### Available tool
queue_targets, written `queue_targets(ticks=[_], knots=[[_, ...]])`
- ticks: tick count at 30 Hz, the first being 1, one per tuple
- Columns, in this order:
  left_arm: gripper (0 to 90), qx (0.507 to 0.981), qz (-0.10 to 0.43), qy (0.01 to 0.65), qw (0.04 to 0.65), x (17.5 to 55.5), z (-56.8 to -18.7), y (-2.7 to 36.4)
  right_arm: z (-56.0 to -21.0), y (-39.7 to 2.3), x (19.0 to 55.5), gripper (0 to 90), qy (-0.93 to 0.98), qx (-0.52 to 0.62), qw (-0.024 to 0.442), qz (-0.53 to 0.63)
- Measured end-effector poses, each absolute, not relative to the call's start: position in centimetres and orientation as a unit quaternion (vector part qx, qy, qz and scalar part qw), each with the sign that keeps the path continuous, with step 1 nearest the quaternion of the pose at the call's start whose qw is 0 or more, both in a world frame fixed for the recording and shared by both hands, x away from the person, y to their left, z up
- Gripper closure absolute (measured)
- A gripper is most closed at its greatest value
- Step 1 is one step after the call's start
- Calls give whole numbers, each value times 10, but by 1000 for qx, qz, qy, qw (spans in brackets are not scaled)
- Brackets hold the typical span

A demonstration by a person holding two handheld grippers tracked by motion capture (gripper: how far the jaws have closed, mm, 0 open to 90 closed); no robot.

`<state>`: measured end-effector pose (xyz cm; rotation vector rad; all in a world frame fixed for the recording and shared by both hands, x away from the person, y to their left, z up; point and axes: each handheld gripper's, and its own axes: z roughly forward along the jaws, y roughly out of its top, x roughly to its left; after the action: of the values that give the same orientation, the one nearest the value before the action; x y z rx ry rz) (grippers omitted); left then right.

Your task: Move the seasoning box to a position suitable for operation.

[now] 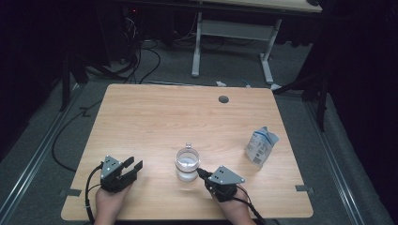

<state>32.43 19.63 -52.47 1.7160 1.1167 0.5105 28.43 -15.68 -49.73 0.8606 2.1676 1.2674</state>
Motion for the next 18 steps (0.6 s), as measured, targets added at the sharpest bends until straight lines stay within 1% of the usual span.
queue_targets(ticks=[12, 18], knots=[[563, 707, 211, 460, 494, 323, -524, 197, -497, -154, 283, 895, 794, 309, 242, 465], [563, 707, 210, 460, 495, 323, -524, 198, -495, -170, 288, 860, 781, 332, 251, 465]])
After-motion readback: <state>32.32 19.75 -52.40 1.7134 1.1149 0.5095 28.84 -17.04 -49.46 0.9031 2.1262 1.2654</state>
